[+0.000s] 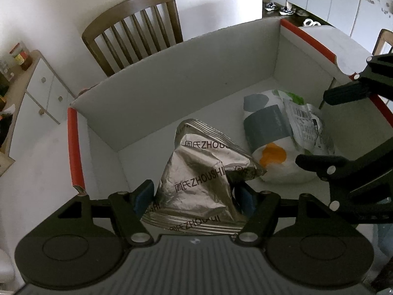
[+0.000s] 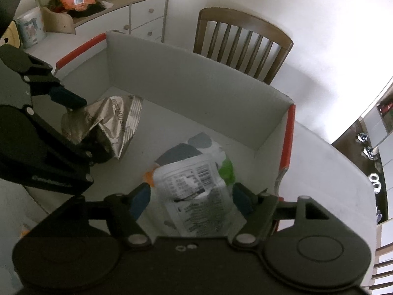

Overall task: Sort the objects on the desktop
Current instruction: 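Open both tools to release the foil bag and clear packet in the box, then withdraw both open tools from the box back over the table items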

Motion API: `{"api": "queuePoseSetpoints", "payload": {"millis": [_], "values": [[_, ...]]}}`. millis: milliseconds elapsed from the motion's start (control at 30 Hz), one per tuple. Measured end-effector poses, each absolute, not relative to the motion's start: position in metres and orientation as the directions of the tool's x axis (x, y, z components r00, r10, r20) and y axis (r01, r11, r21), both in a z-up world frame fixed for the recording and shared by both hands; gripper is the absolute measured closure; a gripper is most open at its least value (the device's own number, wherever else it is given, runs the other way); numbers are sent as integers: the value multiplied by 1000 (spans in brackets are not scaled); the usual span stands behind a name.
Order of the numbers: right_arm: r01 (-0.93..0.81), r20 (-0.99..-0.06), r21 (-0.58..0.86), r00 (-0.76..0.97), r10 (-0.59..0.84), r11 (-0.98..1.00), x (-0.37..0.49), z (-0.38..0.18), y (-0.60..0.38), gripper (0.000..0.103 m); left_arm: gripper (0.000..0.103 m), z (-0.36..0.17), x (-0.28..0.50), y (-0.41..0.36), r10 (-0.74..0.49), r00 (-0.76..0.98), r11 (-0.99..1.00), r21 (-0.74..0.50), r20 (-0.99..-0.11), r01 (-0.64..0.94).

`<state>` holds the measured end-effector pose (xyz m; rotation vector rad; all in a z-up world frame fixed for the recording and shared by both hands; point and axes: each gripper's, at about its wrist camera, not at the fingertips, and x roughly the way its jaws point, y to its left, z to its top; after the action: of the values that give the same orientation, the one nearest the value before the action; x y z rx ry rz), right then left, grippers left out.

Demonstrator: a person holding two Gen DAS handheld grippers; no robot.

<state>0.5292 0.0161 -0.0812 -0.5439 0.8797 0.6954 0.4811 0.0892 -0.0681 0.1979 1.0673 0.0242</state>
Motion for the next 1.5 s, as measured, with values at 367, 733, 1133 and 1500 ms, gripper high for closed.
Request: {"api": "queuePoseSetpoints", "payload": {"millis": [367,733,1133,1500], "values": [[-738,-822,-157,466,328,656,522,-66,12,27,23,-56,476,88,115,527,984,170,-842,58],[-717,-797,-175,505,331,674,504,-38,-4,26,23,-29,462,81,86,576,986,153,-813,70],[-683,-757,-196,562,334,704,476,-1,-23,22,23,4,434,70,66,628,986,146,-776,77],[-645,-730,-217,605,317,733,448,17,-37,17,14,22,405,61,31,663,985,136,-748,107]]}}
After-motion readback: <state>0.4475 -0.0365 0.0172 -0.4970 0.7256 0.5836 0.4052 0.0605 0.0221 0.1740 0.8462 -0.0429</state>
